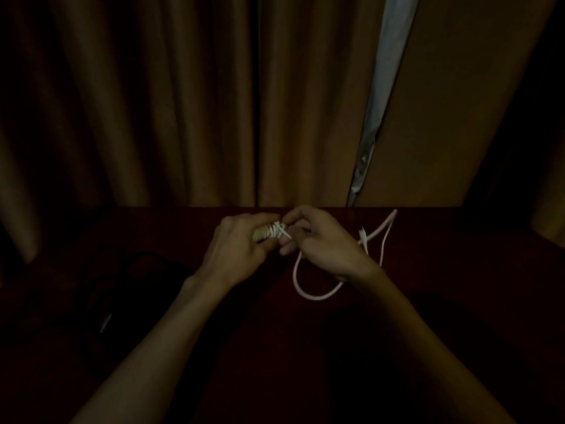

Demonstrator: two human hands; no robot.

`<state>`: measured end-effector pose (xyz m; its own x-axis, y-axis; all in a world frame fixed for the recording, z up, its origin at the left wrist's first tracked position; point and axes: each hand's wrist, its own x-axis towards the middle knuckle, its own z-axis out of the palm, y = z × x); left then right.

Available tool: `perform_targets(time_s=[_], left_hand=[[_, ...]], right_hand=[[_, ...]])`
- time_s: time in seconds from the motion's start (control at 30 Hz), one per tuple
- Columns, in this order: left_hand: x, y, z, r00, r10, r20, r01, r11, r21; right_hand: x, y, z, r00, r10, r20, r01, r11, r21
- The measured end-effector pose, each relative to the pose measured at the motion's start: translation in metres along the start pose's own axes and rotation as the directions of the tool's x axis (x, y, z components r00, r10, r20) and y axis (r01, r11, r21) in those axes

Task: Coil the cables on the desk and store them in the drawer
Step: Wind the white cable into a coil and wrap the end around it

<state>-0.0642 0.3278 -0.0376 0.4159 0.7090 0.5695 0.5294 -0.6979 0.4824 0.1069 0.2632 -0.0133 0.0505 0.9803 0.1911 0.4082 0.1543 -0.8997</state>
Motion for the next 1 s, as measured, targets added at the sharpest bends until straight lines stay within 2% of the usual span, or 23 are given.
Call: perform_targets(time_s=[0.13,0.33,0.5,0.7,0.87,0.93,1.0], left_hand=[[0.003,0.003,-0.005,0.992,-0.081,-0.101,0.071,0.993,-0.099],[0.005,0.012,-0.006,0.981,-0.186,-0.048,0.156,0.916,-0.370],[0.006,0.016,-0.012,0.976,-0.193,0.100,0.207,0.688,-0.696],[0.003,0.025,-0.022,0.949,-0.148,0.278,0.315,0.476,-0.821],[0.003,0.026,-0.019,0.958,-0.135,0.253,0.286,0.499,-0.818],[0.002,0.024,-0.021,0.951,-0.088,0.298,0.296,0.541,-0.787],[0.000,0.022,-0.023,0.927,-0.022,0.375,0.314,0.592,-0.742]], right_hand=[[-0.004,-0.004,0.001,0.993,0.081,0.084,-0.084,0.996,0.032],[-0.005,0.002,-0.009,0.983,0.138,0.125,-0.141,0.990,0.020],[-0.004,0.012,-0.011,0.994,-0.028,0.105,0.017,0.994,0.105],[-0.003,0.020,-0.010,0.993,-0.083,0.086,0.066,0.980,0.187],[-0.005,0.018,-0.016,0.975,-0.131,0.180,0.125,0.991,0.045],[-0.009,0.011,-0.023,0.931,-0.070,0.359,0.085,0.996,-0.027],[-0.012,0.010,-0.030,0.848,0.027,0.529,0.043,0.992,-0.119]])
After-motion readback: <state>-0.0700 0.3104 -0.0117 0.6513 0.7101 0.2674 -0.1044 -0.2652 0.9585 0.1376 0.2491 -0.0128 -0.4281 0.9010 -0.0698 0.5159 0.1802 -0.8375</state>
